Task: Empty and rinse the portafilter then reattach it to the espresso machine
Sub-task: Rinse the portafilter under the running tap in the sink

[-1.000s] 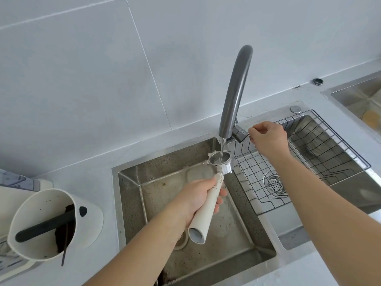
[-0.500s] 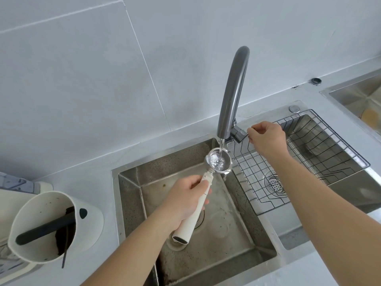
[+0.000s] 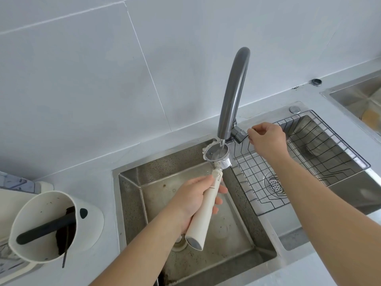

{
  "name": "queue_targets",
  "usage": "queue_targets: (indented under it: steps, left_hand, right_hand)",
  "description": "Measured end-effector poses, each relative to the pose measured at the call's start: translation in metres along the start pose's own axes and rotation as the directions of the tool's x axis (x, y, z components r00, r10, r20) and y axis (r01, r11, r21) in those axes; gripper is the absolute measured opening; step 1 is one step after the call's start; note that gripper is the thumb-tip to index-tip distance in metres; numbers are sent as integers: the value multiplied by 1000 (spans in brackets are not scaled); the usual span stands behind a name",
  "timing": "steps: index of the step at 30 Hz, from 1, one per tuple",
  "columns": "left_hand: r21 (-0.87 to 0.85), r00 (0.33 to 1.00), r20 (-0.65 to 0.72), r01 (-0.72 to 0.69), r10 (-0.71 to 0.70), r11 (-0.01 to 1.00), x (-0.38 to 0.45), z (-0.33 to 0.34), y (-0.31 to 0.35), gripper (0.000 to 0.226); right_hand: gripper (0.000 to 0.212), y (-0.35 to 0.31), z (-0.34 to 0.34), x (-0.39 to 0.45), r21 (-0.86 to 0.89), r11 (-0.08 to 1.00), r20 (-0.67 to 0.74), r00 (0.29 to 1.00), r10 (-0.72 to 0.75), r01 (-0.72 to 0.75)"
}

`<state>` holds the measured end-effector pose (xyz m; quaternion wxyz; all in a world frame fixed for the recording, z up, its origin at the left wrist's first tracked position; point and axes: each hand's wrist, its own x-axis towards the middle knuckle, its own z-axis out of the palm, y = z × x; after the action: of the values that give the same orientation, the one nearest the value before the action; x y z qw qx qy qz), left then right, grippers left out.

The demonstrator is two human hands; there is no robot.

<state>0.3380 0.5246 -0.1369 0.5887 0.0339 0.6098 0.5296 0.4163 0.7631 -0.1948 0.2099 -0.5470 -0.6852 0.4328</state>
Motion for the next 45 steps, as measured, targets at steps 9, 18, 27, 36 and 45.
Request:
queue_targets:
  steps: [9, 18, 27, 36, 45]
  left_hand:
    - [255, 986, -152, -28, 69, 967, 4, -16, -5, 13]
    - [397, 980, -113, -105, 162, 912, 0, -17, -9, 12]
    - [467, 952, -164, -157, 260, 870, -3, -25, -6, 18]
    - [499, 936, -180, -179, 304, 848, -9, -30, -6, 21]
    - [838, 834, -134, -193, 536, 511, -10, -56, -2, 27]
  right_hand:
    - [14, 1, 0, 0, 11, 1000, 3, 1000, -14, 14]
    - [15, -1, -1, -2, 7, 1000, 7, 1000, -16, 16]
    - [18, -2, -2, -2, -9, 999, 13, 999, -34, 34]
    - [15, -1, -5, -3, 114, 992, 45, 998, 54, -59]
    - [16, -4, -4, -2, 153, 986, 36, 998, 59, -63]
